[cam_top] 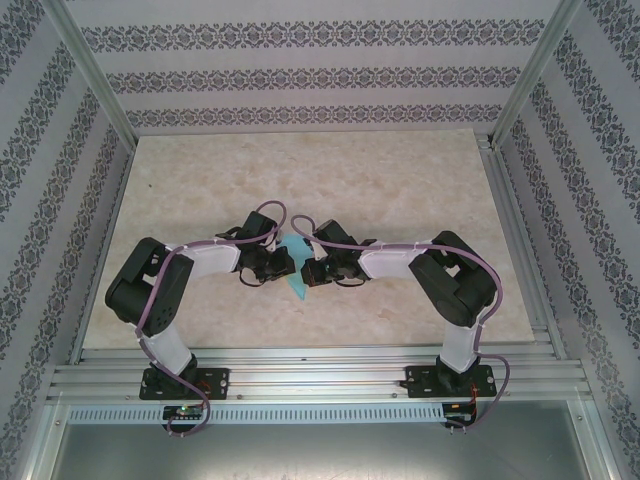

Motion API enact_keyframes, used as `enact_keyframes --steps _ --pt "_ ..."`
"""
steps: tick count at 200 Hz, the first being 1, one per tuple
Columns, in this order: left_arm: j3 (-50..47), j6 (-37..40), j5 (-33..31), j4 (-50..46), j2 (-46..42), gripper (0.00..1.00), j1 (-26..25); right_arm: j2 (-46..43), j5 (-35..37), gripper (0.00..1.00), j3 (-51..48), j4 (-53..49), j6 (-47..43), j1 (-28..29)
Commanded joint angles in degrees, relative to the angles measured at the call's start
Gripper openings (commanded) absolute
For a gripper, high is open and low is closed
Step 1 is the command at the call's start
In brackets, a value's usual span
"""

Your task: Fold a paper plane with a square sheet of paper (fold left side to right side)

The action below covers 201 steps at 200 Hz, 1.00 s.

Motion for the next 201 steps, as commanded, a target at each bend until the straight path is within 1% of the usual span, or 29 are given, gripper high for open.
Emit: enact_keyframes --steps 1,32,53,70,93,119,137,167,201 --pt "-1.46 1.88 -2.59 -1.88 1.21 0.12 -0.55 0.59 1.33 0.1 0.26 -6.11 -0.35 -0.42" --pt "-3.01 1.8 -3.14 -1.02 1.74 0.12 -0.55 -3.78 1.93 0.17 1.59 -7.71 -0.22 -2.05" --pt "-3.7 1.58 -3.22 -0.36 1.71 0.12 -0.54 -7.35 2.12 0.21 0.78 -8.54 -0.13 -2.58" --pt "-3.79 1.52 -3.19 -0.04 1.74 0.11 -0.47 -9.59 0.57 0.21 -0.96 -7.95 1.33 -2.25" --pt "-3.88 1.42 -3.18 0.31 1.74 0.11 -0.52 -11.52 -2.64 0.19 -5.05 -1.84 6.52 -0.32" --pt "-3.9 1.41 -3.28 0.41 1.68 0.11 -0.55 -10.67 -5.67 0.17 -8.12 8.36 13.52 2.57" --pt "-3.75 1.47 -3.29 0.36 1.83 0.11 -0.5 -9.06 -6.83 0.16 -8.05 13.21 16.02 3.94" --pt "-3.45 1.53 -3.35 0.27 2.05 0.1 -0.54 -7.37 -6.86 0.16 -6.25 13.42 16.21 5.05" --pt "-3.33 1.52 -3.33 0.29 2.07 0.1 -0.5 -5.09 -6.77 0.15 -6.05 12.63 15.62 4.95"
